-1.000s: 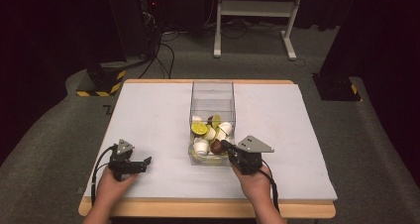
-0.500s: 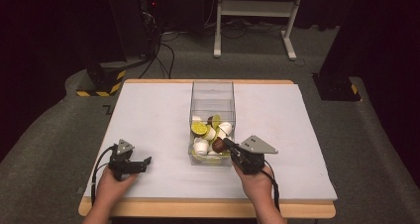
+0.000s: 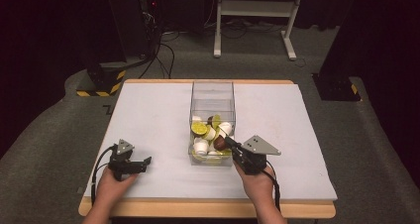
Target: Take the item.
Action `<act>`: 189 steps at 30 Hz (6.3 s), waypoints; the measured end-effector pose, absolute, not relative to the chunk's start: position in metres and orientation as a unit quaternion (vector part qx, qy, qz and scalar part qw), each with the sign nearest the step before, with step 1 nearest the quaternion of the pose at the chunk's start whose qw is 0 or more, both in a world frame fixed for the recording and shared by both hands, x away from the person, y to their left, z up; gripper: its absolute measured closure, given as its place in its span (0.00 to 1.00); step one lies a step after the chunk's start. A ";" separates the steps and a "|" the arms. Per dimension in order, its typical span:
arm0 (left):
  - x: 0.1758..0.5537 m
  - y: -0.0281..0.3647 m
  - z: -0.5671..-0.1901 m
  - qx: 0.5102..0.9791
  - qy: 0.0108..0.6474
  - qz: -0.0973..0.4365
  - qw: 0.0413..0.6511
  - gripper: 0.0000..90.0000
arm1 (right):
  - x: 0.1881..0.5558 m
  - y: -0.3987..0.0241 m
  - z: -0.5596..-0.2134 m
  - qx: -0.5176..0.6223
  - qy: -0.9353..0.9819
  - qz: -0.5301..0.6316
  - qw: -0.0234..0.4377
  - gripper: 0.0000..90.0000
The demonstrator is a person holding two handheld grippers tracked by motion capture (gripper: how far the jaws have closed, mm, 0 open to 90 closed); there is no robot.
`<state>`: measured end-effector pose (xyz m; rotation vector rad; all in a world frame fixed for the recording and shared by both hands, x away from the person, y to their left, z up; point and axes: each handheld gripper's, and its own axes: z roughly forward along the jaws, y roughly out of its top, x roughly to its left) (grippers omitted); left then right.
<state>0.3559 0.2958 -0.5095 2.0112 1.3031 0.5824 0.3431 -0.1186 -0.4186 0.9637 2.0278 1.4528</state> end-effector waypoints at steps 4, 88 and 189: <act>0.356 0.296 -0.509 0.769 0.499 0.223 0.331 0.14 | 0.343 -0.119 -0.418 0.351 0.737 0.529 0.233 1.00; 0.356 0.296 -0.510 0.769 0.500 0.221 0.332 0.14 | 0.337 -0.174 -0.402 0.400 0.683 0.537 0.292 1.00; 0.356 0.296 -0.510 0.769 0.500 0.220 0.332 0.14 | 0.364 -0.165 -0.480 0.442 0.755 0.403 0.269 0.66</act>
